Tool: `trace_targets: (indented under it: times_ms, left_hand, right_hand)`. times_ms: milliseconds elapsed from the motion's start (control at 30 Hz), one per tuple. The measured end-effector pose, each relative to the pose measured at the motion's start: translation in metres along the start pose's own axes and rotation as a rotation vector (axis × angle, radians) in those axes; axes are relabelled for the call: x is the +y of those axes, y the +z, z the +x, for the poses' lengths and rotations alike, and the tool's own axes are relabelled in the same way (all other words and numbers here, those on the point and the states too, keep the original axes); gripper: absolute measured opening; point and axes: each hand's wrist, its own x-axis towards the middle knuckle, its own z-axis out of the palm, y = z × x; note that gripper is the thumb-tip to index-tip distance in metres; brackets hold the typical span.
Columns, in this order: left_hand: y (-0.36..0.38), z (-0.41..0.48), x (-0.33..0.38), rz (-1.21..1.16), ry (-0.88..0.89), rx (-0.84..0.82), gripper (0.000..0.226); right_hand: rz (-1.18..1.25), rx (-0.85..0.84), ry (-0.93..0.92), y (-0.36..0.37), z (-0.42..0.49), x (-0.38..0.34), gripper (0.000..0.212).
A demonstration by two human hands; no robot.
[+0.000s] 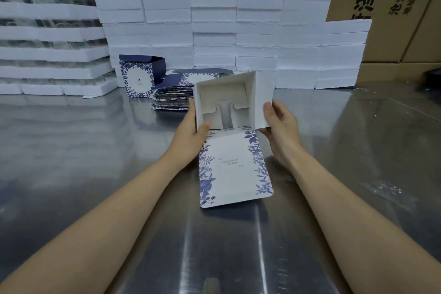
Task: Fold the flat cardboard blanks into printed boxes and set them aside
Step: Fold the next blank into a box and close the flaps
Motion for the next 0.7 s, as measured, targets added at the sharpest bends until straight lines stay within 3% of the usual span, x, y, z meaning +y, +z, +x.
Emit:
trace_targets:
  times_ms: [67, 167, 233, 333, 467, 633, 700]
  left_hand:
    - [0.006, -0.002, 0.0, 0.071, -0.008, 0.01, 0.059]
    - [0.013, -0.004, 0.008, 0.122, -0.026, 0.004, 0.061]
    - [0.015, -0.006, 0.013, 0.144, 0.002, -0.013, 0.066]
    - [0.023, -0.011, 0.022, 0.168, 0.04, -0.013, 0.071]
    - [0.033, -0.02, 0.034, 0.233, 0.149, -0.071, 0.074]
    - [0.03, -0.023, 0.041, 0.225, 0.21, -0.169, 0.079]
    - [0.029, -0.025, 0.045, 0.206, 0.245, -0.212, 0.079]
  right_hand:
    - [-0.143, 0.178, -0.101, 0.0, 0.0, 0.002, 0.022]
    - [-0.411, 0.419, -0.376, -0.002, -0.004, -0.004, 0.029]
    - [-0.644, 0.371, -0.585, -0.002, -0.006, -0.006, 0.025]
    - [-0.897, 0.128, -0.724, 0.007, -0.013, -0.008, 0.024]
    - [-1.13, -0.121, -0.567, 0.029, -0.021, -0.006, 0.014]
    - [-0.618, -0.076, -0.056, 0.028, -0.019, -0.013, 0.01]
    - [-0.454, -0.041, 0.063, 0.025, -0.017, -0.015, 0.014]
